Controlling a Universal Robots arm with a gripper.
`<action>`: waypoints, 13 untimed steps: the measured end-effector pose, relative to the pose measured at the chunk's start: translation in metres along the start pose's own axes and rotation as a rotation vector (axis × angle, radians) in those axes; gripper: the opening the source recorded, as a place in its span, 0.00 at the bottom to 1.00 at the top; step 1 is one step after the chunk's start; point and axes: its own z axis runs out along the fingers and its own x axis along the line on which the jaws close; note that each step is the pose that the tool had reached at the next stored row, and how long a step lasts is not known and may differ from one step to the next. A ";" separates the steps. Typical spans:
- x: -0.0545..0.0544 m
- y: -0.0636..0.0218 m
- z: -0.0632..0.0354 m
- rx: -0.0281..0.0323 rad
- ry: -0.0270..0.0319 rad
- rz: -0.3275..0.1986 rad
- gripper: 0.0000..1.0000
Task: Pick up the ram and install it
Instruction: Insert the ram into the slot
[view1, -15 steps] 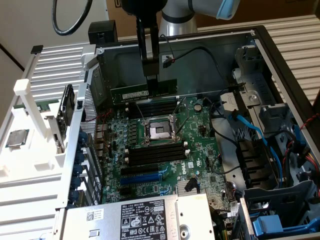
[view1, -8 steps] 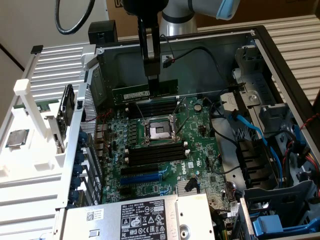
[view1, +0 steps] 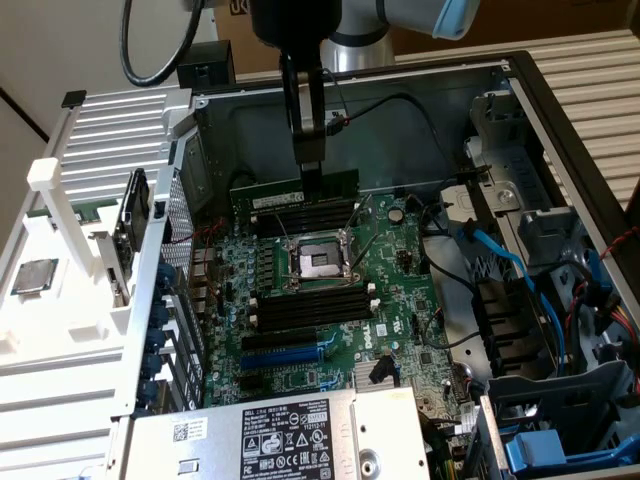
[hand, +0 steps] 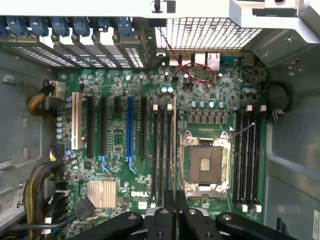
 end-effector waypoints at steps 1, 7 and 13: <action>0.000 -0.0007 0.0018 0.0001 -0.0001 0.000 0.13; 0.001 -0.0010 0.0128 0.0000 -0.0006 0.002 0.13; 0.003 -0.0077 0.0309 -0.0002 -0.0053 0.010 0.13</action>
